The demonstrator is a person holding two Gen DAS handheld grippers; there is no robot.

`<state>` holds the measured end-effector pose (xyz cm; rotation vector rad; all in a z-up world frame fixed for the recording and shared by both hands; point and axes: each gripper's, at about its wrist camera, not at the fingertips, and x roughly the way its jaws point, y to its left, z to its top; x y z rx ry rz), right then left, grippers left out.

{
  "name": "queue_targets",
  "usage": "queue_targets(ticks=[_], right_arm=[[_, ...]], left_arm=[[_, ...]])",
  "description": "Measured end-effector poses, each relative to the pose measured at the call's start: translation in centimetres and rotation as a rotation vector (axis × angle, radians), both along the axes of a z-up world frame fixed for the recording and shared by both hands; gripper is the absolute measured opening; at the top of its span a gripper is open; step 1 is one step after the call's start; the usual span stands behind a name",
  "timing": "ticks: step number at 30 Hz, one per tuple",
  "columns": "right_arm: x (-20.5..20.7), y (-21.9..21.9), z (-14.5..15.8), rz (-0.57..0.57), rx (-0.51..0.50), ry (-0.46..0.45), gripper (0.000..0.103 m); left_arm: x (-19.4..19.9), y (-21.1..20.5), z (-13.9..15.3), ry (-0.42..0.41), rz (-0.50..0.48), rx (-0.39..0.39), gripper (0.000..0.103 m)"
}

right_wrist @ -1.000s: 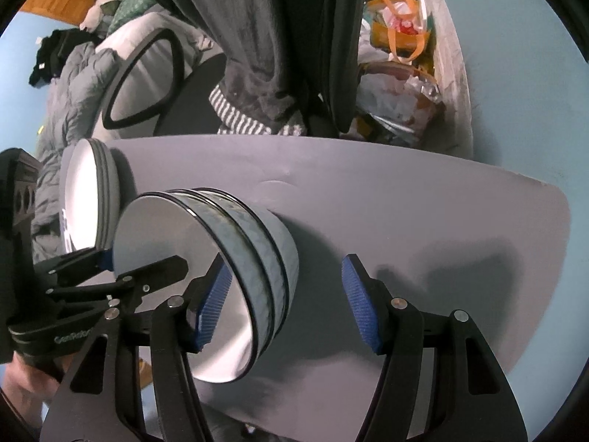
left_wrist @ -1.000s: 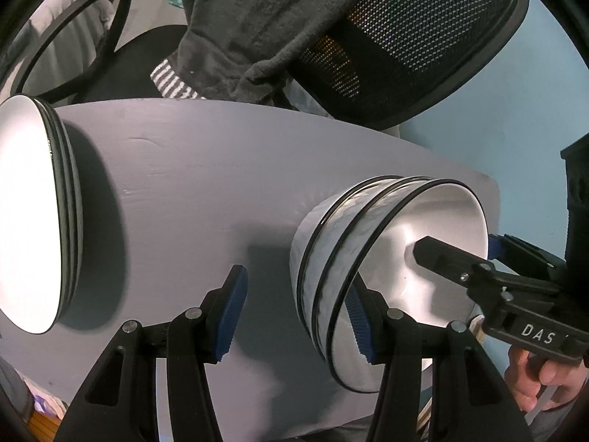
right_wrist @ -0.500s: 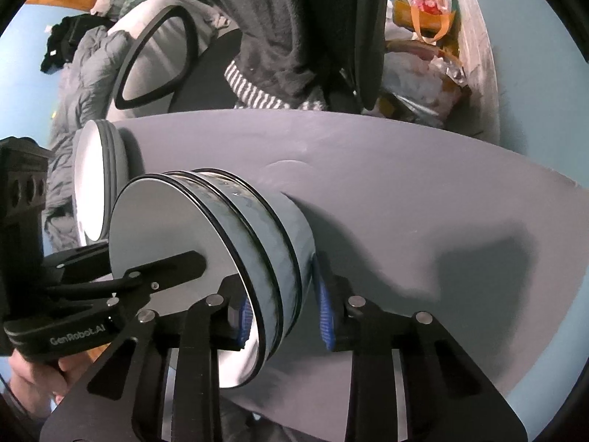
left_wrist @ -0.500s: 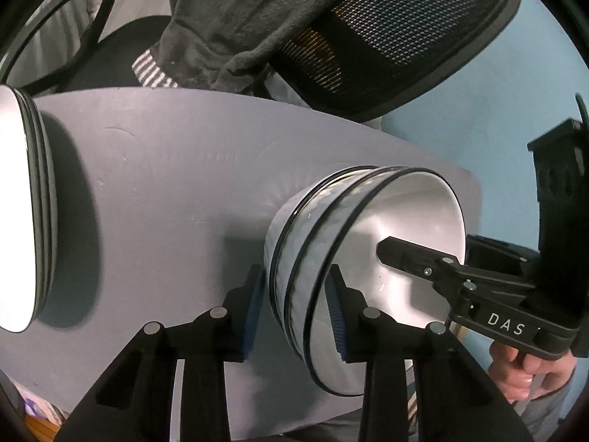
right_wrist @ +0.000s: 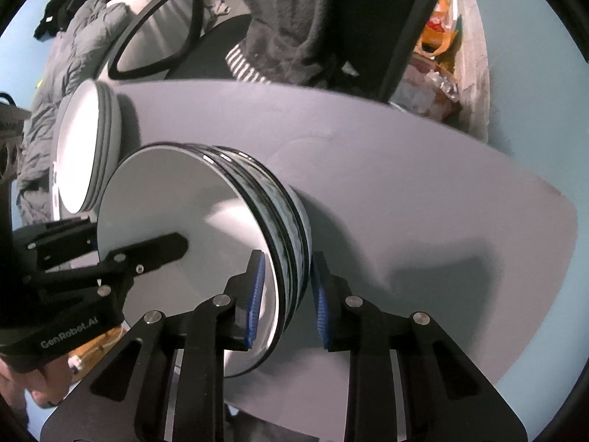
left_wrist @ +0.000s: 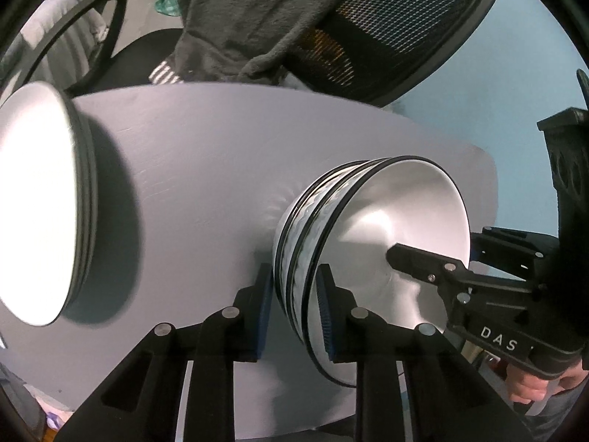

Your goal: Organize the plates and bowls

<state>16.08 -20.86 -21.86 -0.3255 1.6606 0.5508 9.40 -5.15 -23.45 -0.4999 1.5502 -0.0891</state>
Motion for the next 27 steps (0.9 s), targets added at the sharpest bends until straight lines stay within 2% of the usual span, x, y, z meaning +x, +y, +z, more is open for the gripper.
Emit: queue_targets(ticks=[16, 27], right_arm=[[-7.3, 6.3, -2.2, 0.031, 0.026, 0.055, 0.024], [-10.7, 9.8, -3.1, 0.041, 0.016, 0.072, 0.024]], left_arm=[[-9.6, 7.6, -0.7, 0.019, 0.086, -0.007, 0.023], [-13.4, 11.4, -1.5, 0.023, 0.108, -0.019, 0.023]])
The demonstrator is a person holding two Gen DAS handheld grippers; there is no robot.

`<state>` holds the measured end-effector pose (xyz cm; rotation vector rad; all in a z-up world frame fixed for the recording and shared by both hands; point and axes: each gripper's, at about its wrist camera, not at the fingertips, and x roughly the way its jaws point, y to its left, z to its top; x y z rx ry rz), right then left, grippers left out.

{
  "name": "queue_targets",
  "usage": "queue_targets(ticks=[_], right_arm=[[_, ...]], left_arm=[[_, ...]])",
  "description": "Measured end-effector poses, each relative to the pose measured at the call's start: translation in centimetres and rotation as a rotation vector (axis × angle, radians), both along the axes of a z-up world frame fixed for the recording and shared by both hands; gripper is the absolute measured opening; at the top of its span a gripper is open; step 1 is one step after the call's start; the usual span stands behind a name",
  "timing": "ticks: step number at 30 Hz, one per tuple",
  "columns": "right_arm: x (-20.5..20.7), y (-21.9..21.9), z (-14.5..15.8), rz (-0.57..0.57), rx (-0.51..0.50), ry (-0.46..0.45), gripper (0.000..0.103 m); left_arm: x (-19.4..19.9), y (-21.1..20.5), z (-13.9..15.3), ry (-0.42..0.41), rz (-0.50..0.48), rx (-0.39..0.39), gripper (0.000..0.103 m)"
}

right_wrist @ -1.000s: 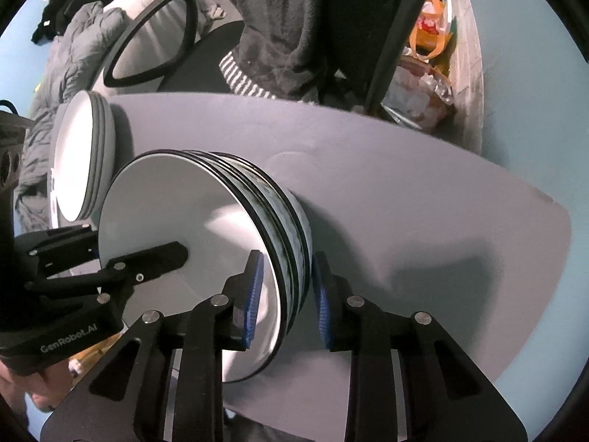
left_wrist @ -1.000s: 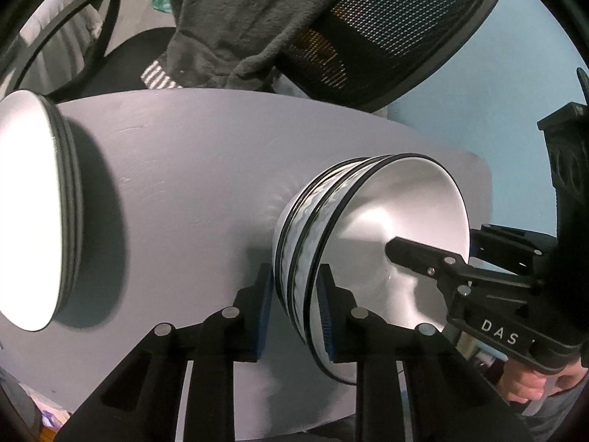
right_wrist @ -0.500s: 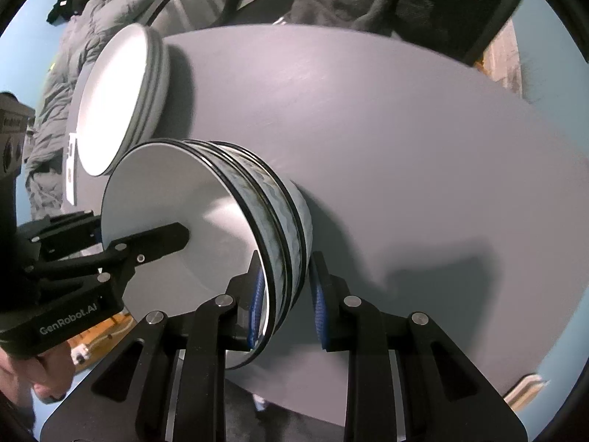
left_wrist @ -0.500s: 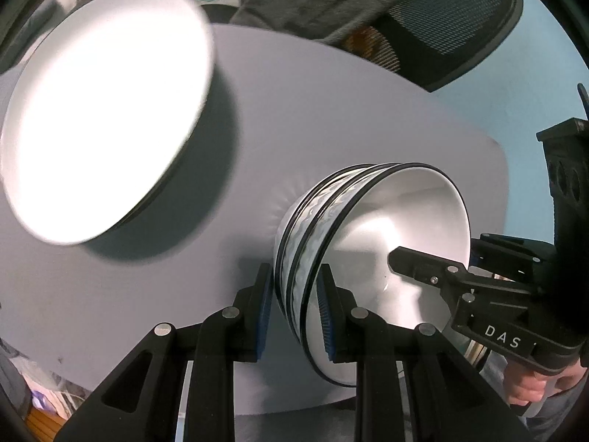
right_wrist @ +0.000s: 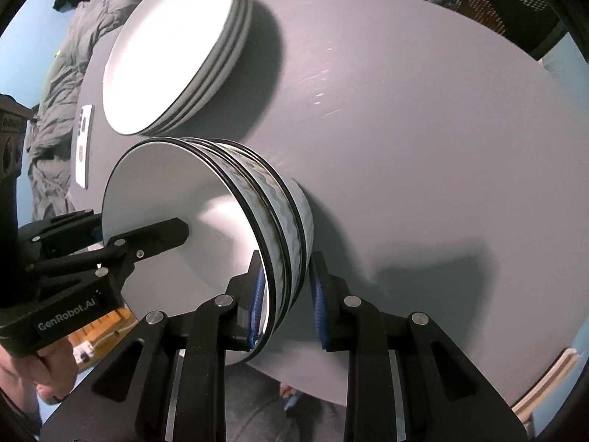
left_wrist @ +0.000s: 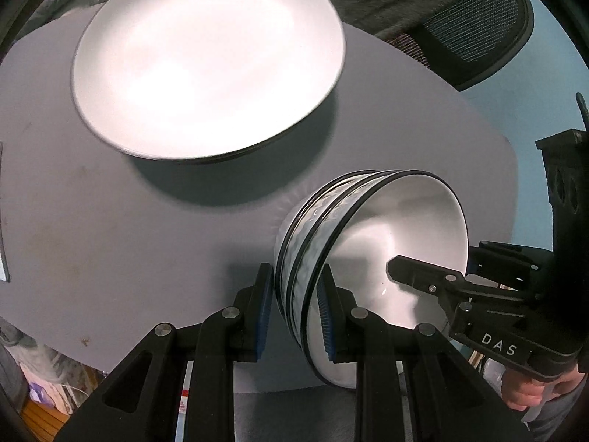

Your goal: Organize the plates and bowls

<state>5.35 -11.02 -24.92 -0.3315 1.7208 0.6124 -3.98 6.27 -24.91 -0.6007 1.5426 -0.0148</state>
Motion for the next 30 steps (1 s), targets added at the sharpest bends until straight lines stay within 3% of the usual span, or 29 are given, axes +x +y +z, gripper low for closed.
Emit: queue_targets(ticks=[15, 30], right_arm=[[-3.0, 2.9, -0.3, -0.016, -0.005, 0.012, 0.024], [-4.8, 4.3, -0.5, -0.092, -0.002, 0.002, 0.024]], left_arm=[[-1.9, 3.4, -1.2, 0.010, -0.008, -0.005, 0.023], [-0.4, 2.4, -2.8, 0.010, -0.045, -0.009, 0.023]])
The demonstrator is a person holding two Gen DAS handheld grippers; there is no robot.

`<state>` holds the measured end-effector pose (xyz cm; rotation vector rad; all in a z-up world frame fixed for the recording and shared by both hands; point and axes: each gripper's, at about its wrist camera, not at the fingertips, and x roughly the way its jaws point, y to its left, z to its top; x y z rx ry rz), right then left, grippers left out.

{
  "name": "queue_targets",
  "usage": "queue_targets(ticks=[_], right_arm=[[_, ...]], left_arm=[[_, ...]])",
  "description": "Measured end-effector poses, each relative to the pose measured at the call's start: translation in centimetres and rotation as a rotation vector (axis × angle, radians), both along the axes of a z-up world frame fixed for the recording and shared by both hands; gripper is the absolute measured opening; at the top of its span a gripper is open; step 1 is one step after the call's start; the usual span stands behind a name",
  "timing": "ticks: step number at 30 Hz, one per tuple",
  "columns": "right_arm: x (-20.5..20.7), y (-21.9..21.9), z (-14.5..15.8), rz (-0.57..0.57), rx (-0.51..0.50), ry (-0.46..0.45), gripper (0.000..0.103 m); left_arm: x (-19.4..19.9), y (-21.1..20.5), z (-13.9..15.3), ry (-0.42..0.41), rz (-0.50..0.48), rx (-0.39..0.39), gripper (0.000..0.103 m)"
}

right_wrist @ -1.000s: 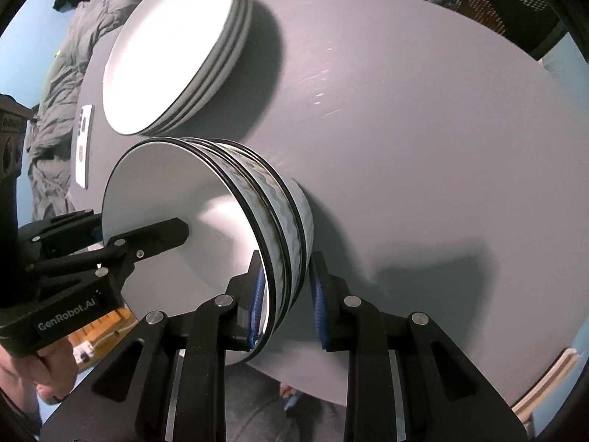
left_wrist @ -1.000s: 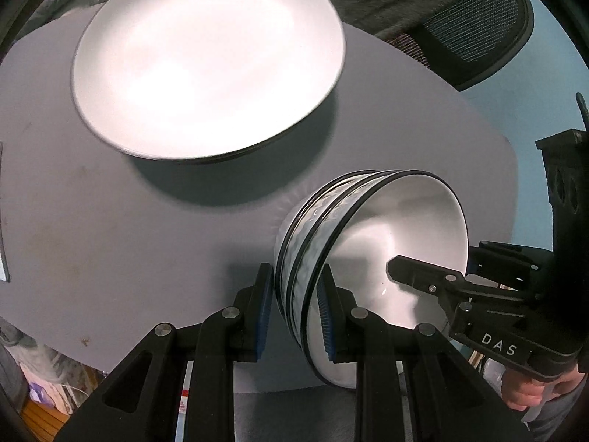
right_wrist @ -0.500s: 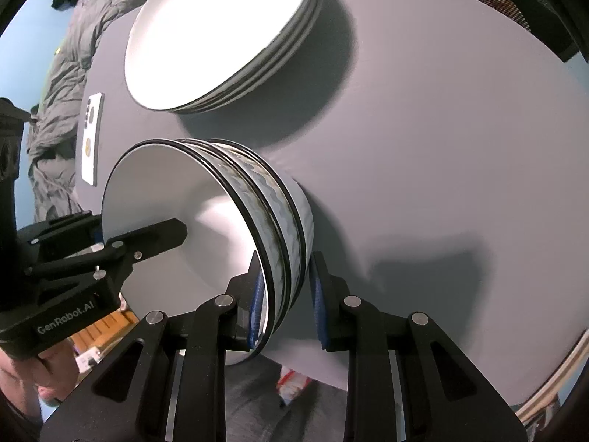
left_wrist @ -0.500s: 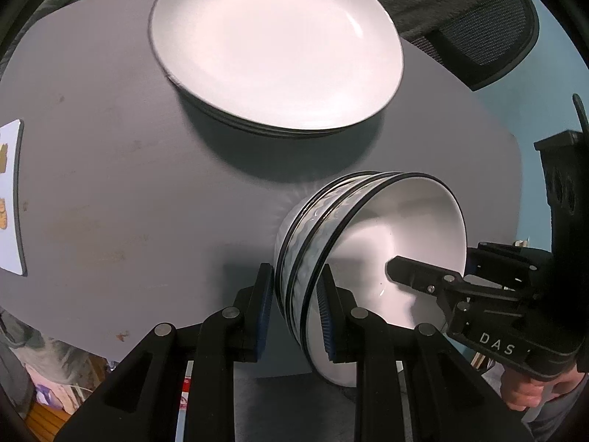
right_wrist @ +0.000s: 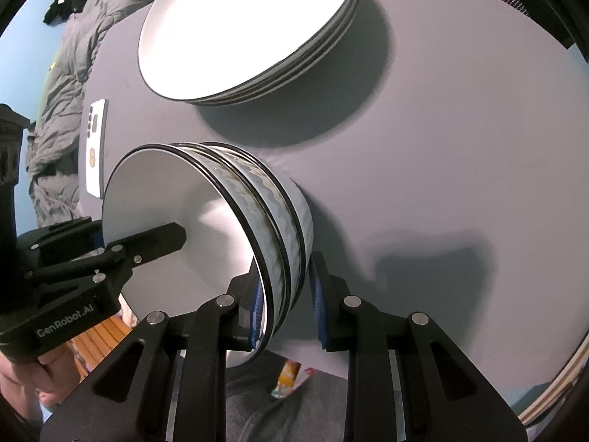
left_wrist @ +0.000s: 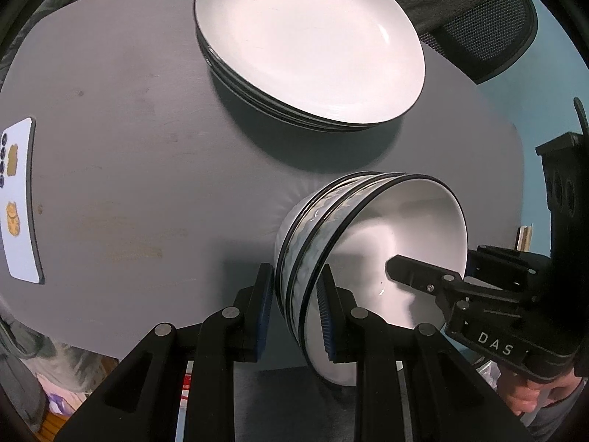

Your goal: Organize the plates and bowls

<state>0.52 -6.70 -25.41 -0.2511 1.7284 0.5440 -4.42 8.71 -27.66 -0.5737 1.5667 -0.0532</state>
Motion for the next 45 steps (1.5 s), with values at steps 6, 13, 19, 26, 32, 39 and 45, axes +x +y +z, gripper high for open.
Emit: queue_targets(ticks=[6, 13, 19, 26, 32, 39, 45], right_arm=[[-0.2, 0.0, 0.0, -0.049, 0.000, -0.007, 0.028], [-0.3, -0.5, 0.0, -0.133, 0.025, -0.013, 0.032], [-0.7, -0.7, 0.2, -0.176, 0.024, -0.031, 0.032], [-0.7, -2.1, 0.7, -0.230, 0.026, -0.059, 0.032], [-0.9, -2.8, 1.2, -0.262, 0.042, -0.078, 0.032], [-1.2, -2.1, 0.8, -0.233, 0.035, -0.096, 0.024], [-1.3, -0.6, 0.8, -0.177, 0.010, -0.117, 0.018]], left_arm=[[0.0, -0.8, -0.2, -0.022, -0.029, -0.008, 0.023], [0.6, -2.7, -0.4, -0.036, -0.062, 0.020, 0.030], [1.5, -3.2, -0.7, -0.051, -0.074, 0.026, 0.037], [2.0, -2.9, -1.3, -0.044, -0.076, -0.014, 0.038], [2.6, -3.2, -0.9, -0.082, -0.078, -0.029, 0.038], [3.1, -3.4, -1.7, -0.063, -0.066, -0.065, 0.022], [3.1, -3.3, -2.0, -0.053, -0.040, -0.079, 0.021]])
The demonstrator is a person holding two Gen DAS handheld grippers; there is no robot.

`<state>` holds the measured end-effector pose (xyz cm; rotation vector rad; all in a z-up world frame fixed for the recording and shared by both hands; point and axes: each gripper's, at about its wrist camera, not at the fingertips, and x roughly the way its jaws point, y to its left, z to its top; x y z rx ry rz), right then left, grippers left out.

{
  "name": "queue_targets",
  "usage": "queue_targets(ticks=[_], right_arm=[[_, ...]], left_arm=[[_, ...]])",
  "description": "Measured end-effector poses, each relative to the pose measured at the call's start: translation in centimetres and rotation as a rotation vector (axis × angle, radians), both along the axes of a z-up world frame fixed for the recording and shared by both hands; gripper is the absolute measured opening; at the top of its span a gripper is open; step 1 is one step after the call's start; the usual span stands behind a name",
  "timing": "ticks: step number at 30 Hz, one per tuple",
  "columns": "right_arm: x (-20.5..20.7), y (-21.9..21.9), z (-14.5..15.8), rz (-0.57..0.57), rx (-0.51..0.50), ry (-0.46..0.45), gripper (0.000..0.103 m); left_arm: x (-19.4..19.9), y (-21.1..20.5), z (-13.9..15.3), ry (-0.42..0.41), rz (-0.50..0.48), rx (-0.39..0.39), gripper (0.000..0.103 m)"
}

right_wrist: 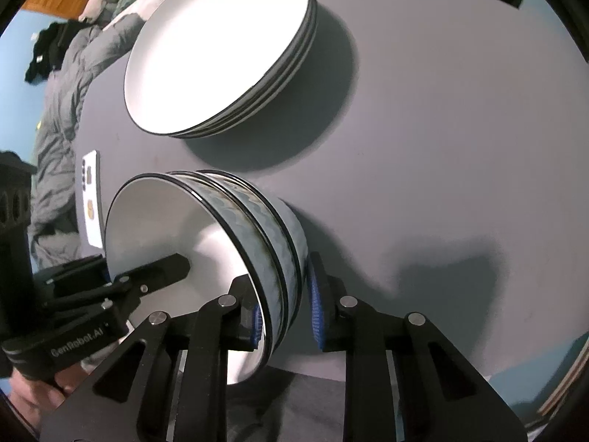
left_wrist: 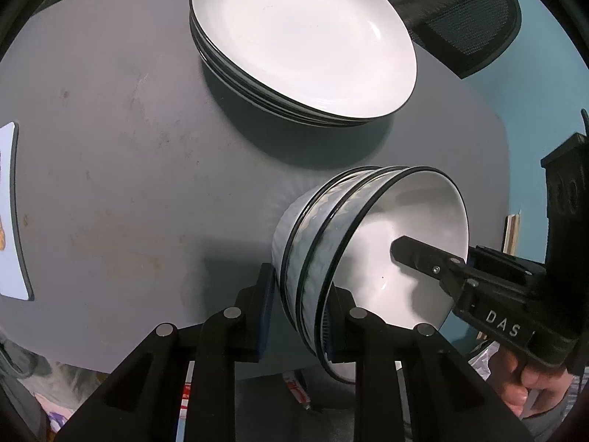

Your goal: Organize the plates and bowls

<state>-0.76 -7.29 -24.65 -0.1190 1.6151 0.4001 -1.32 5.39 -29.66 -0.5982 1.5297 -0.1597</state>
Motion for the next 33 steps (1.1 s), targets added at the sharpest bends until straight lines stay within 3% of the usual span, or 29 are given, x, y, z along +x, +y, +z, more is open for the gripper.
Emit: queue_targets(ticks=[4, 33], right_arm=[[-0.1, 0.4, 0.1, 0.032, -0.025, 0.000, 0.018], [-0.1, 0.8, 0.9, 0.034, -0.002, -0.020, 0.019]], left_arm=[[-0.4, 0.1, 0.4, -0.021, -0.039, 0.045, 0.019], [-1.7, 3.0, 1.1, -0.011, 0.024, 0.018, 0.019]])
